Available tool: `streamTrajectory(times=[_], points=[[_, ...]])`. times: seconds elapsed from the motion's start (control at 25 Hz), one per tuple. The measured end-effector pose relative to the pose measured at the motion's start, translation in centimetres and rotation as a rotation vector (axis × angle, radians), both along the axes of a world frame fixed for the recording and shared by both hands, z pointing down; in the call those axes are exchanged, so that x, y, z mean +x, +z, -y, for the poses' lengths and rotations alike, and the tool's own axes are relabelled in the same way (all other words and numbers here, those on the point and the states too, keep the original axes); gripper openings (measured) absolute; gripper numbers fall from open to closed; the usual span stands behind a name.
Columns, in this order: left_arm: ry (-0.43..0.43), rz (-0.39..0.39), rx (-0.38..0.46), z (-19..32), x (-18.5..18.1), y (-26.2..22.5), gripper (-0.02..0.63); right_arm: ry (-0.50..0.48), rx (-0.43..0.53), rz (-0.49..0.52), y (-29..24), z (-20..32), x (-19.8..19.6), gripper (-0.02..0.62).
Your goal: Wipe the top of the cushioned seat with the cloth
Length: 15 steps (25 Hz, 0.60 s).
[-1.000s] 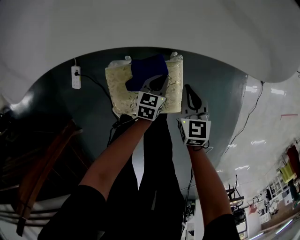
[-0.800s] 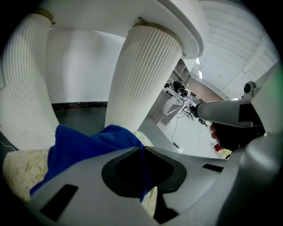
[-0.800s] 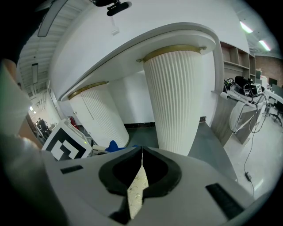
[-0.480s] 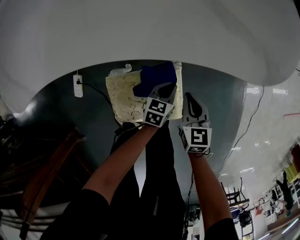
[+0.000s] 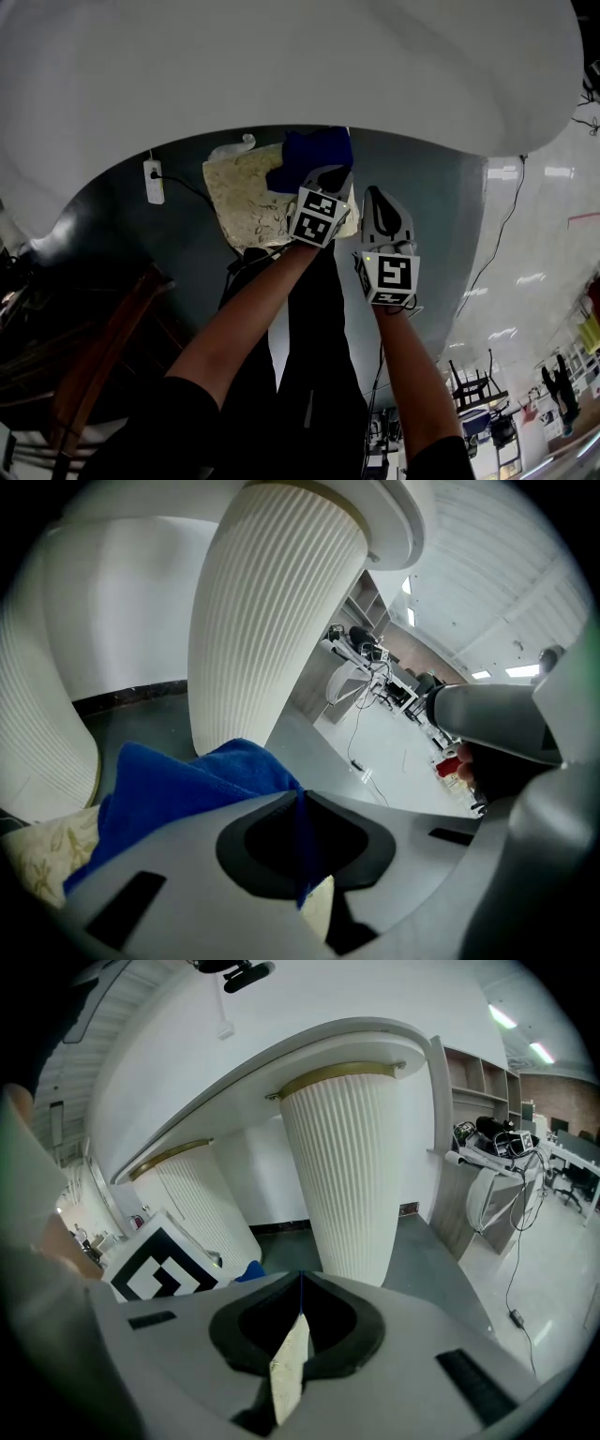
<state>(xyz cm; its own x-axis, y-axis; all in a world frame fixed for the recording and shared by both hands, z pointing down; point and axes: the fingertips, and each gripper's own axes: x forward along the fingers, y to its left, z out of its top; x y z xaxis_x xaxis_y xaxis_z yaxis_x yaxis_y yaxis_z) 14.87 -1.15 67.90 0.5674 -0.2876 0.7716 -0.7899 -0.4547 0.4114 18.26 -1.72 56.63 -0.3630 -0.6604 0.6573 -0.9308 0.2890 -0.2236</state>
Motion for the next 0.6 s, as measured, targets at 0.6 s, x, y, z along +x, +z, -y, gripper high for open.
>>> streamTrajectory(times=[0.6], points=[[0.061,-0.084,-0.061,-0.2,-0.1,-1.7,0.035,-0.088,0.061,-0.116,-3.3,-0.8,2.9,0.037]])
